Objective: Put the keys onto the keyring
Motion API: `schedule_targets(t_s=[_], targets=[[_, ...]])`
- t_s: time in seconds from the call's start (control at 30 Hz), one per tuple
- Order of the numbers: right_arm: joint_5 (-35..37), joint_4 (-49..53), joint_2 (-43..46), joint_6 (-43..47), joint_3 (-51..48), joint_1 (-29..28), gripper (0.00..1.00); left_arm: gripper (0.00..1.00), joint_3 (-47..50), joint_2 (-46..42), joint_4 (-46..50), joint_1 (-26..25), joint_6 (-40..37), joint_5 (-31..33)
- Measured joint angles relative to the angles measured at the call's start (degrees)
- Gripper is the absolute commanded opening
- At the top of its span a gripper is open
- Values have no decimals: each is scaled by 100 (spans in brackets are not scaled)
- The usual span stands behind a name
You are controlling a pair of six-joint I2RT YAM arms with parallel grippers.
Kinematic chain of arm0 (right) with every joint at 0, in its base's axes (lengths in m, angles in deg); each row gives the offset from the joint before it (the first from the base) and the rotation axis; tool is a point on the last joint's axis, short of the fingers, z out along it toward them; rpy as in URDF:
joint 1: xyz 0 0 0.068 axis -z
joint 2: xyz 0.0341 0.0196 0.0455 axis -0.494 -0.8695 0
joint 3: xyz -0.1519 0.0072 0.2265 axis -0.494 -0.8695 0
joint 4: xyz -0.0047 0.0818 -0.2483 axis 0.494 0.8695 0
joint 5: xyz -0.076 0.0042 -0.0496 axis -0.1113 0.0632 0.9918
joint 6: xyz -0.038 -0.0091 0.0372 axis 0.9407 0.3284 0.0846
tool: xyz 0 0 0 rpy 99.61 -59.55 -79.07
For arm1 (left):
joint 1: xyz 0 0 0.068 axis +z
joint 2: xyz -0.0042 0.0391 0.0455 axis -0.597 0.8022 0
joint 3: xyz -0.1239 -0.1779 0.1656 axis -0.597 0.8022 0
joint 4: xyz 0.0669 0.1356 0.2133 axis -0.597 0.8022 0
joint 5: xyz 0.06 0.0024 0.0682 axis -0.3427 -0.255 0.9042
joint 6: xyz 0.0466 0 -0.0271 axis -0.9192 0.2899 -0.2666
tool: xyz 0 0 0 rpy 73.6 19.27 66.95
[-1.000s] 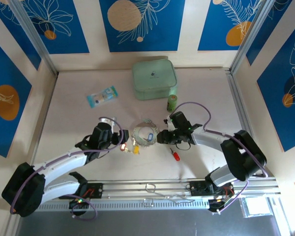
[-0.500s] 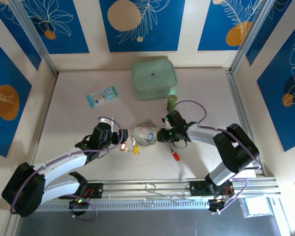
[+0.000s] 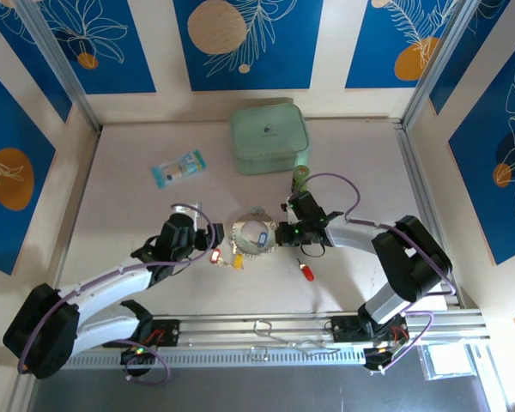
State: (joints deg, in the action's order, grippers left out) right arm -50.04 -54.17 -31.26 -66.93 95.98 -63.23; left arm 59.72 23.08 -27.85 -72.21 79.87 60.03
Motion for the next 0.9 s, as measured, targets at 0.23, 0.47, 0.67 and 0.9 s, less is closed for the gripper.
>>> schedule_targets(t_s=[0.23,0.47,0.67,0.9], targets=[[232,284,291,385,55,-195,0,80,96,-61,-586,0,-446,-470],[96,402,1132,1300,168,-256,0,56,-520,-24,-258,0,-1792,-1217],[-262,634,1602,2378,345,-275,0,49,-1073,149,-96,-15,-3143,-1757],[-769,798,2013,3442,461,-275,0,36,-1460,625,92,-20,-4636,-2649]])
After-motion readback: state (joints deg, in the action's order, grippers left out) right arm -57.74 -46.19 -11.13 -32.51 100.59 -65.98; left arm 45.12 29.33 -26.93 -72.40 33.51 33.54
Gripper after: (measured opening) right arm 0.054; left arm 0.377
